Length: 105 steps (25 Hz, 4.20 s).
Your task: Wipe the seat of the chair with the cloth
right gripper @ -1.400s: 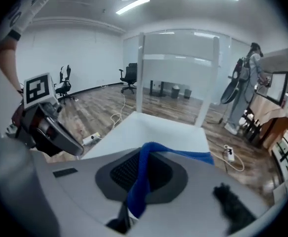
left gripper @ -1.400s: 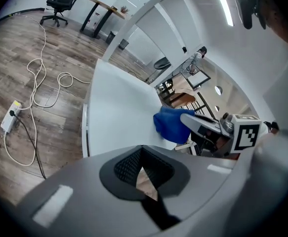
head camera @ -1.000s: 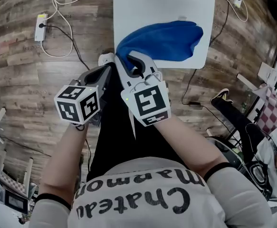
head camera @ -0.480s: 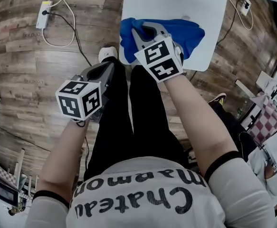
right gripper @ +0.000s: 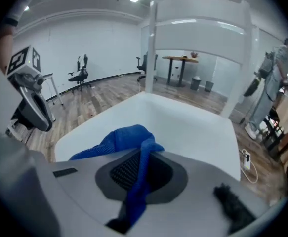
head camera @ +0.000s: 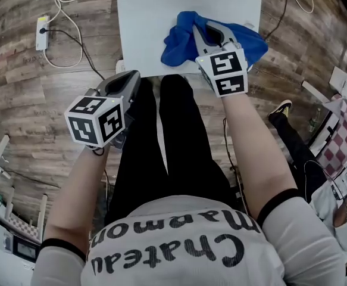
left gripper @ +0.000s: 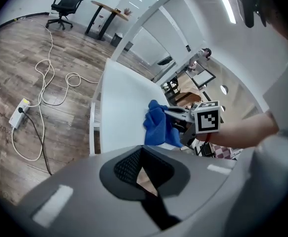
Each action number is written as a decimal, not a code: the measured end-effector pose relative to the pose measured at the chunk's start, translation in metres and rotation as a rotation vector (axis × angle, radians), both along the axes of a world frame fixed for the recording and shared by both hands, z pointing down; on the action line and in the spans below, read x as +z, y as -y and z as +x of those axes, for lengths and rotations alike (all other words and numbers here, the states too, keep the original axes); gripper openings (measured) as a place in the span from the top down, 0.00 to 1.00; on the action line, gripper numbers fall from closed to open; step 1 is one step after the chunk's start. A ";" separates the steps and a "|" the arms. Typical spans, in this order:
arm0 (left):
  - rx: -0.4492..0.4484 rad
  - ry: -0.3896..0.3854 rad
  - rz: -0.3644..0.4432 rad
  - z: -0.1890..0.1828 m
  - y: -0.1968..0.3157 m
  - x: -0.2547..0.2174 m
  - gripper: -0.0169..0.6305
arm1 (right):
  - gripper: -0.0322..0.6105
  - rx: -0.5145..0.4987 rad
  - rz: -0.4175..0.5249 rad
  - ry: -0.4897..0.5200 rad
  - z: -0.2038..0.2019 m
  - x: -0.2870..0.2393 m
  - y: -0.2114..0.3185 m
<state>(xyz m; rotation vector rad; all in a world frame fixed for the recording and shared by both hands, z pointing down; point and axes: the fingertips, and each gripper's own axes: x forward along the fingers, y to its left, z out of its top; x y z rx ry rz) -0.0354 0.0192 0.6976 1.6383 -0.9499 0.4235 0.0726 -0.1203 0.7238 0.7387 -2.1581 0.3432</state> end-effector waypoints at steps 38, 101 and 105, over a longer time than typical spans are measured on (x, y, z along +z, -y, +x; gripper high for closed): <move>-0.044 -0.008 -0.025 -0.021 -0.023 -0.032 0.96 | 0.91 -0.547 0.069 0.111 -0.128 -0.074 -0.143; -0.327 0.075 0.668 0.005 0.120 -0.440 0.96 | 0.91 0.186 0.016 0.897 0.094 -0.462 0.079; -0.396 0.008 0.946 -0.029 0.088 -0.552 0.96 | 0.91 0.122 0.219 0.972 0.080 -0.565 0.059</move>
